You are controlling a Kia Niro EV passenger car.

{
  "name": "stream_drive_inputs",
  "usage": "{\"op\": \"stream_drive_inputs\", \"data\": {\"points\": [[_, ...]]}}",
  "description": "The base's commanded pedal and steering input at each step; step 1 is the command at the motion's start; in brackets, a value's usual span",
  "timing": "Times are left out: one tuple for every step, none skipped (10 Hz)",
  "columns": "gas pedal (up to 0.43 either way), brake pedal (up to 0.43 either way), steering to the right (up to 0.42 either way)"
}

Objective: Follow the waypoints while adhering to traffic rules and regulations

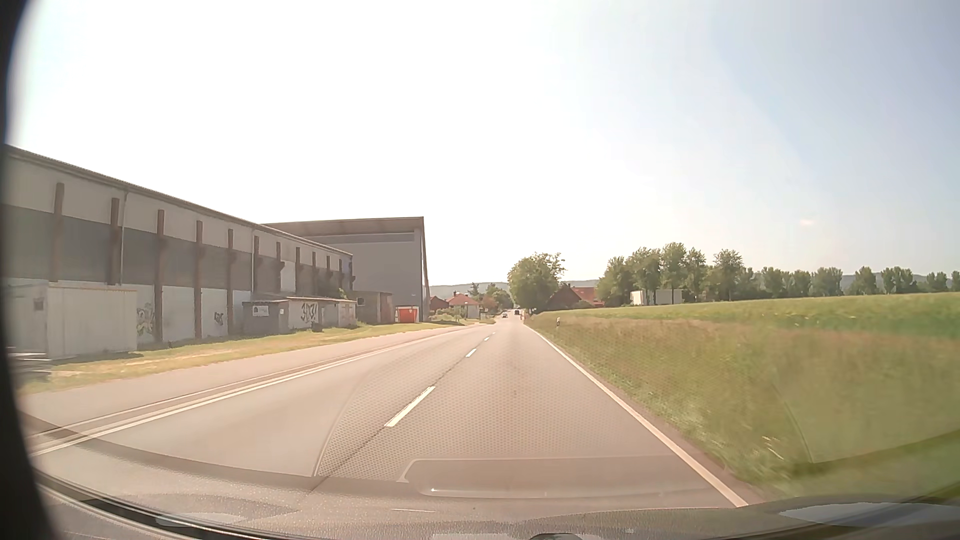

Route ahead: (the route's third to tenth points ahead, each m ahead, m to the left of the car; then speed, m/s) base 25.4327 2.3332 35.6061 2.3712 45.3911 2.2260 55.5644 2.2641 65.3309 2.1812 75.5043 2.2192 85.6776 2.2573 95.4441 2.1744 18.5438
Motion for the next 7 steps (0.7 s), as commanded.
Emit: {"op": "stream_drive_inputs", "data": {"points": [[0.197, 0.0, -0.001], [0.197, 0.0, -0.001], [0.197, 0.0, -0.001], [0.197, 0.0, -0.001], [0.197, 0.0, -0.001], [0.197, 0.0, -0.001], [0.197, 0.0, -0.001]]}}
